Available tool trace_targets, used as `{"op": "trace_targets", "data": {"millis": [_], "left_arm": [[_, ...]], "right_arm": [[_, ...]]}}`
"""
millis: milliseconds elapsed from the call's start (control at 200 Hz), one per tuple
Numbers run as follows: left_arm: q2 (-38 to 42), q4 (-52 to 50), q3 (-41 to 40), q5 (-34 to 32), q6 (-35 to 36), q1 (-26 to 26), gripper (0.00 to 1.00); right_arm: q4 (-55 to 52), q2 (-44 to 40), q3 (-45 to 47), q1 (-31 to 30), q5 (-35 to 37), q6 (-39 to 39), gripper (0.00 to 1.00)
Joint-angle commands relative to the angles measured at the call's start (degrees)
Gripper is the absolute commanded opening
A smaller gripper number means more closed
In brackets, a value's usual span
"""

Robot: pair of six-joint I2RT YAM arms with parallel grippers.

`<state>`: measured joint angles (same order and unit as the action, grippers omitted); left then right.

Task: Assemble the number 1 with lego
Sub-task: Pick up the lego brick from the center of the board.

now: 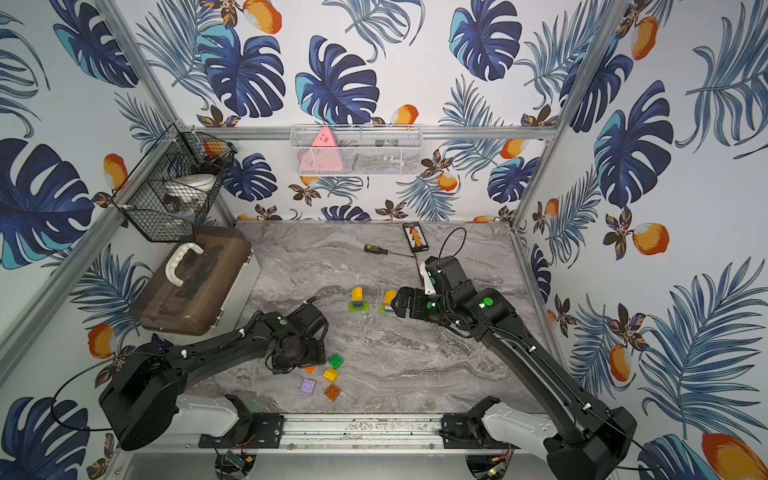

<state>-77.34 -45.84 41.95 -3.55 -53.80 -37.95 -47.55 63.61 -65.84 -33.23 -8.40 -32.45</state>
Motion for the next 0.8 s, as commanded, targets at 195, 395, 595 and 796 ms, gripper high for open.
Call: {"op": "trace_targets", "data": {"millis": [195, 395, 595, 796], "left_arm": [[-1.50, 0.71, -2.19, 0.73, 1.06, -0.86, 0.90], [-3.96, 1.08, -1.29, -0.19, 2.50, -0.89, 0.87], [-8.25, 2.74, 2.04, -3.12, 4.16, 0.08, 0.88], [-10.81, 3.37, 4.89, -1.39, 6.93, 2.98, 0.84]], "right_arm": [[0.70, 0.23, -0.26, 0.01, 0.66, -0.22, 1.00], [0.70, 0.32, 0.10, -0.03, 1.50, -0.13, 1.00], [0.20, 0.81, -0.16, -0.04, 2.09, 0.44, 1.00], [-1.27, 0.58, -0.14, -0.03, 3.70, 1.26, 1.00]]}}
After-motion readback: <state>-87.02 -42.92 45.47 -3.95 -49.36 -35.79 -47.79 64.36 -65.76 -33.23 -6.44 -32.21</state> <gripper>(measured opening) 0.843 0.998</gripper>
